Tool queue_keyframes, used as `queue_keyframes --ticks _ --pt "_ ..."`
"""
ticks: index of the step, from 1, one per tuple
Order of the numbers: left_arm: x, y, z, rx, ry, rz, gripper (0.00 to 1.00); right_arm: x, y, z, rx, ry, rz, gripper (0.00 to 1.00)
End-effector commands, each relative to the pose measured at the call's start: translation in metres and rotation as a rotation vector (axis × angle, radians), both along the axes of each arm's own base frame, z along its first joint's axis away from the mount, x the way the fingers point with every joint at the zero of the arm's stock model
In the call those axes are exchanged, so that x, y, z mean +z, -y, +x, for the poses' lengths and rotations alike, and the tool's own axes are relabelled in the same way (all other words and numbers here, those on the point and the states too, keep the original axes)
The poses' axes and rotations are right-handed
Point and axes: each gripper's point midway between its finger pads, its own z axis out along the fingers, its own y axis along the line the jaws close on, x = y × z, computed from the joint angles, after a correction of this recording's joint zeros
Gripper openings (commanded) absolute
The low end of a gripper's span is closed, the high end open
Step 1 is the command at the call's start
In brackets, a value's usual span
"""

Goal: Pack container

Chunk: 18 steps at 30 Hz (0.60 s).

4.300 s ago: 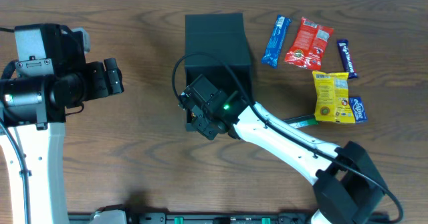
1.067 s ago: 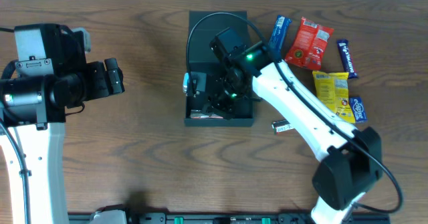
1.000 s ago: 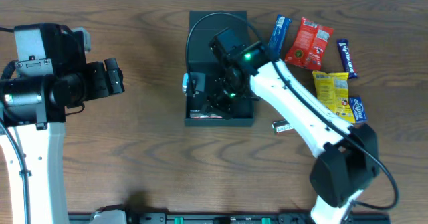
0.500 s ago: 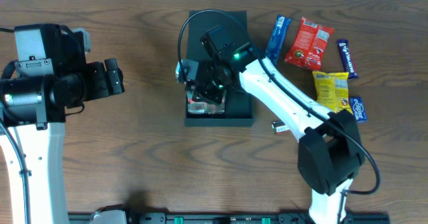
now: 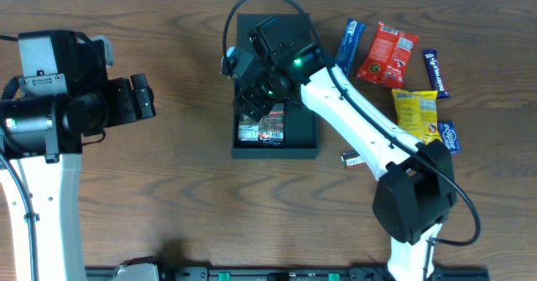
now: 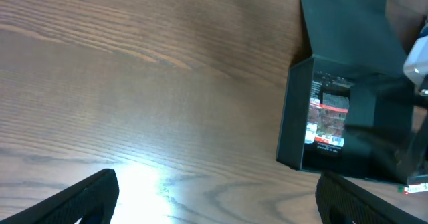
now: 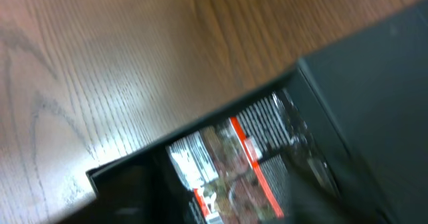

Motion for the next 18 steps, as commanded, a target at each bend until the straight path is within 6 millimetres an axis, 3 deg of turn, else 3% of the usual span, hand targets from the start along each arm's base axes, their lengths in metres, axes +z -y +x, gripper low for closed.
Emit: queue_keyframes --ticks 1,7,13,16,18 --pt "0.000 -0.003 0.000 -0.010 -0.001 0.018 0.95 0.010 0.026 0.012 -0.132 0.004 -0.046 0.01" --pt "-0.012 -0.003 0.002 -0.010 -0.016 0.015 0.95 -0.023 0.060 0.014 -0.291 -0.122 -0.078 0.01" --pt "-0.059 0.024 0.018 -0.067 -0.027 -0.144 0.95 -0.055 0.071 0.025 -0.377 -0.142 -0.051 0.01" --pt "-0.086 0.032 0.024 -0.048 -0.044 -0.210 0.95 -0.054 0.074 0.031 -0.434 -0.147 -0.026 0.01" --pt "-0.109 0.035 0.027 -0.042 -0.072 -0.224 0.98 -0.041 0.084 0.043 -0.498 -0.114 -0.020 0.01"
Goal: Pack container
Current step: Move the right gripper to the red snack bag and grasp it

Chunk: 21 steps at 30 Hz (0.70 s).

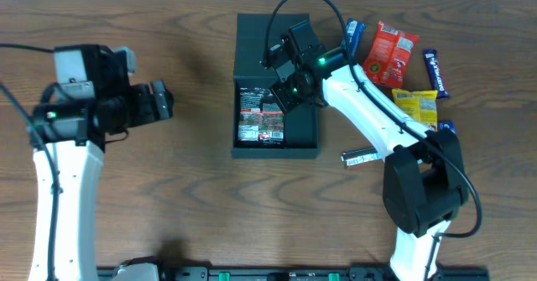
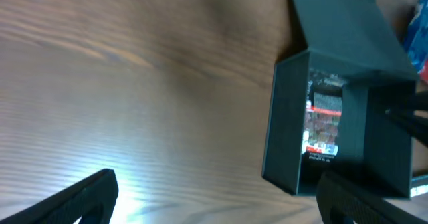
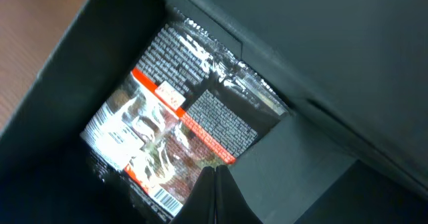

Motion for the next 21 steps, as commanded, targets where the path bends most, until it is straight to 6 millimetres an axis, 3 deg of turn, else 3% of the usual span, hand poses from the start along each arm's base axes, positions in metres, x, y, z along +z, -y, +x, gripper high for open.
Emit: queue_keyframes --ticks 1,5,8,12,16,21 --pt "-0.032 0.015 -0.001 0.000 -0.074 -0.082 1.00 0.021 0.019 0.021 -0.136 0.046 0.008 0.01" --pt "-0.069 0.032 0.005 -0.018 -0.164 -0.116 1.00 0.052 0.072 0.054 -0.245 0.141 0.008 0.01" --pt "-0.081 0.054 0.015 -0.067 -0.176 -0.151 1.00 0.053 0.129 0.074 -0.355 0.135 0.042 0.01" --pt "-0.093 0.077 0.033 -0.086 -0.155 -0.170 0.96 0.053 0.199 0.102 -0.461 0.134 0.225 0.01" --pt "-0.094 0.084 0.052 -0.039 -0.117 -0.210 0.95 0.035 0.271 0.120 -0.644 0.120 0.335 0.05" --pt "-0.089 0.094 0.064 -0.056 -0.075 -0.266 0.95 -0.001 0.300 0.120 -0.713 0.053 0.355 0.15"
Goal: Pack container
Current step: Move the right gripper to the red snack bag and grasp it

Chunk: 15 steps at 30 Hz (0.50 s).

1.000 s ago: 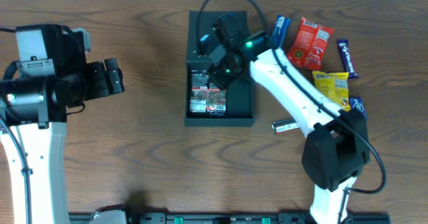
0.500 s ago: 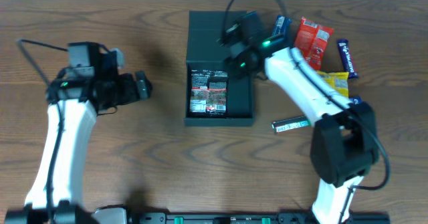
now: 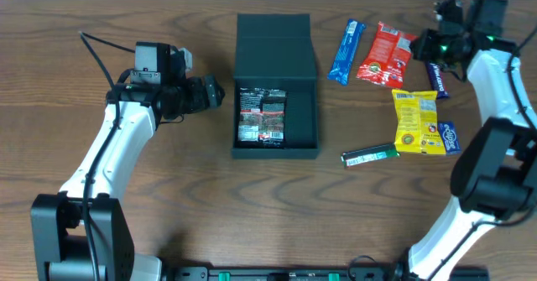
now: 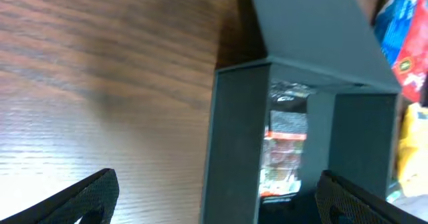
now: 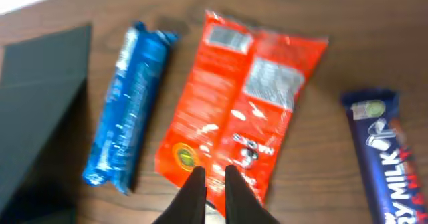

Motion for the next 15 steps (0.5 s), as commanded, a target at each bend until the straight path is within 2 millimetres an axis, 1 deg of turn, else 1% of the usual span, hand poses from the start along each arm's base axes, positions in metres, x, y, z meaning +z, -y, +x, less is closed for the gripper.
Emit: queue_keyframes --ticks 1,2,4,6,8,9,12,15 --pt "-0.001 0.005 0.002 0.010 -0.015 -0.045 0.95 -0.019 -0.009 0.002 0.010 -0.037 0.086 0.24" --pt "-0.001 0.005 0.002 0.009 -0.015 -0.046 0.95 -0.024 -0.008 0.002 0.007 -0.046 0.088 0.28" --pt "-0.001 0.005 0.002 0.008 -0.014 -0.047 0.95 -0.033 -0.006 0.001 0.001 -0.064 0.085 0.32" --pt "-0.001 0.005 0.002 0.008 -0.013 -0.047 0.95 -0.040 -0.002 0.001 -0.013 -0.075 0.065 0.47" --pt "-0.001 0.005 0.002 0.007 -0.011 -0.047 0.95 -0.044 0.003 0.002 -0.029 -0.080 0.040 0.54" --pt "-0.001 0.005 0.002 0.007 -0.012 -0.047 0.95 -0.045 0.006 0.003 -0.039 -0.082 0.023 0.59" --pt "-0.001 0.006 0.002 0.005 -0.012 -0.050 0.95 -0.047 0.018 0.005 -0.105 -0.090 -0.010 0.62" --pt "-0.001 0.006 0.002 0.002 -0.011 -0.048 0.95 -0.043 0.020 0.016 -0.128 -0.046 -0.004 0.61"
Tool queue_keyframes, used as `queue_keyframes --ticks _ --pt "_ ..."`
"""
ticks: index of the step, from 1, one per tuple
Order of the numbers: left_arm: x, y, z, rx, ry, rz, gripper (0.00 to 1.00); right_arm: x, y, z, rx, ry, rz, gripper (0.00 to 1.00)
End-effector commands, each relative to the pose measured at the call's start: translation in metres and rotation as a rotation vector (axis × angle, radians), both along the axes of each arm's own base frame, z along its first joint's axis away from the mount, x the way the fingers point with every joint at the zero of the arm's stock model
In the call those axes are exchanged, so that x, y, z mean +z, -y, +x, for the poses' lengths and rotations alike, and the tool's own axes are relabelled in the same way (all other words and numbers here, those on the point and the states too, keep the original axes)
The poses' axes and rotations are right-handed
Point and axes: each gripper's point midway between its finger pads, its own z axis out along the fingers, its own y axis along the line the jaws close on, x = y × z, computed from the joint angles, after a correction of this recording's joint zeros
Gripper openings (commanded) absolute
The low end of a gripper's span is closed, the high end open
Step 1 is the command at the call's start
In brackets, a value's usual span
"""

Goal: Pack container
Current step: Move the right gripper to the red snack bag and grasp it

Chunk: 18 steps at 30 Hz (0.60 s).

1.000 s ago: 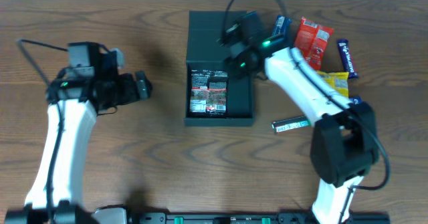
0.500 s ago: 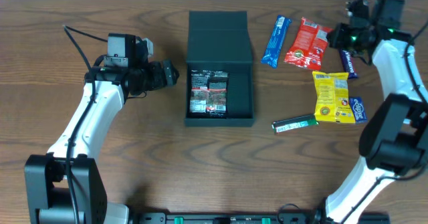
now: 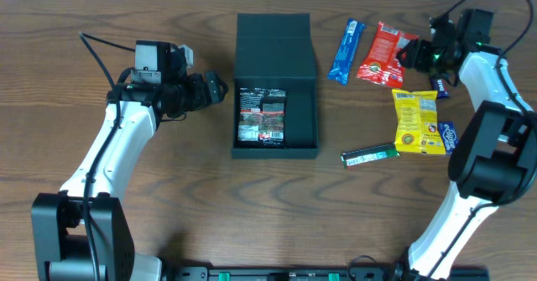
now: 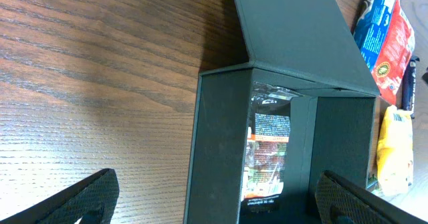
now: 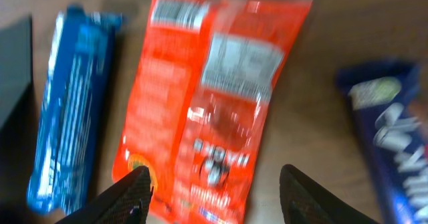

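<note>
The black box [image 3: 305, 122] lies open mid-table, its lid [image 3: 274, 33] folded flat behind it. One dark and red snack packet [image 3: 262, 117] lies inside. My left gripper [image 3: 214, 88] stands open just left of the box, facing its side wall [image 4: 214, 144]; nothing is between its fingers. At the far right, my right gripper [image 3: 411, 56] hangs open over the red packet [image 5: 207, 97], with one finger on each side of the packet's near end. A blue bar [image 5: 70, 103] lies to that packet's left and a dark blue bar [image 5: 394, 130] to its right.
A yellow packet [image 3: 415, 120], a small blue sweet [image 3: 449, 136] and a green stick [image 3: 369, 154] lie right of the box. The table's far edge runs just behind the lid and the snacks.
My right gripper was shut over the red packet; now it is open and closer to it. The left gripper has hardly shifted beside the box.
My right gripper was first down in the box at the dark packet, with the left arm far off to the left. Then it stood shut above the packet lying in the box. Later it was shut over the snacks at the right, the left gripper at the box; now it is open.
</note>
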Motion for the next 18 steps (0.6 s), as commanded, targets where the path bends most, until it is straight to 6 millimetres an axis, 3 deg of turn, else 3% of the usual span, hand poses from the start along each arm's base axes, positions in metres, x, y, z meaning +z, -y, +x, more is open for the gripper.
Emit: queue_keyframes --ticks 1,6,18 --pt "-0.004 0.000 0.000 -0.003 -0.013 -0.006 0.95 -0.002 0.009 0.010 -0.060 0.012 0.001 0.61" --pt "-0.003 0.004 -0.001 -0.017 -0.012 -0.025 0.95 -0.020 0.008 0.018 -0.108 0.005 0.044 0.62" --pt "-0.001 0.007 -0.002 -0.028 -0.013 -0.043 0.95 -0.041 0.004 0.041 -0.172 0.056 0.097 0.60"
